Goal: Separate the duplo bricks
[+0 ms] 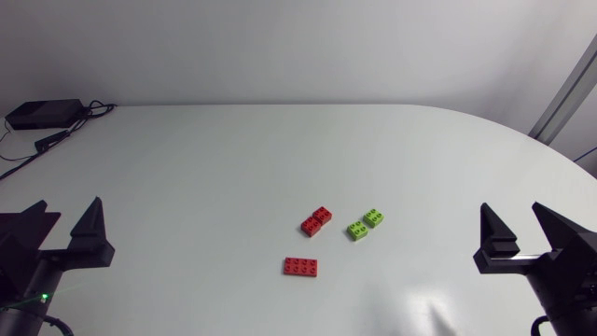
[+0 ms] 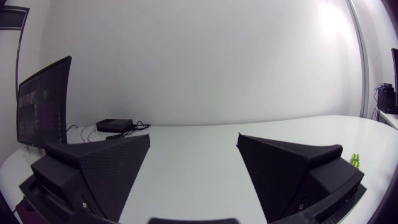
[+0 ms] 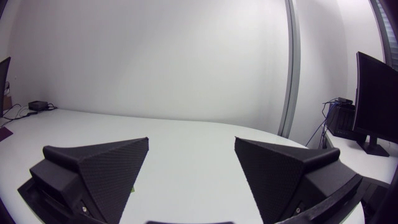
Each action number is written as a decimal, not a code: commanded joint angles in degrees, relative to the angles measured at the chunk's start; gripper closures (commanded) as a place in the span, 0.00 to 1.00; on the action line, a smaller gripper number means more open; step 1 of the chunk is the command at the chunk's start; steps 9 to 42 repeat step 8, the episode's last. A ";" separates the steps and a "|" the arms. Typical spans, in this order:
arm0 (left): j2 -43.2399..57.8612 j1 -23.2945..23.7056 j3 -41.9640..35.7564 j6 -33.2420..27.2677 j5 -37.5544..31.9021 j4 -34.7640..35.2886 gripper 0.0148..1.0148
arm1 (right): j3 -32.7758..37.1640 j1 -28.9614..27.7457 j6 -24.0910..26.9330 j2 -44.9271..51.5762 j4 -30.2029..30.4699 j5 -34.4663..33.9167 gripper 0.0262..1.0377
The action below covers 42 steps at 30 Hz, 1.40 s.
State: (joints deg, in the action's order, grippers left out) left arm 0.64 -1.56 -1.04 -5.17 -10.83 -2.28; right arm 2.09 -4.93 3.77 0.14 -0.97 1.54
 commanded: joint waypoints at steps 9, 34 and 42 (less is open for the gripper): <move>-1.44 0.24 1.30 -0.02 0.63 0.09 0.03 | -2.18 -0.08 -1.57 -0.41 1.24 -1.01 0.04; -1.44 0.24 1.30 -0.02 0.63 0.09 0.03 | -2.18 -0.08 -1.57 -0.41 1.24 -1.01 0.04; -1.44 0.24 1.30 -0.02 0.63 0.09 0.03 | -2.18 -0.08 -1.57 -0.41 1.24 -1.01 0.04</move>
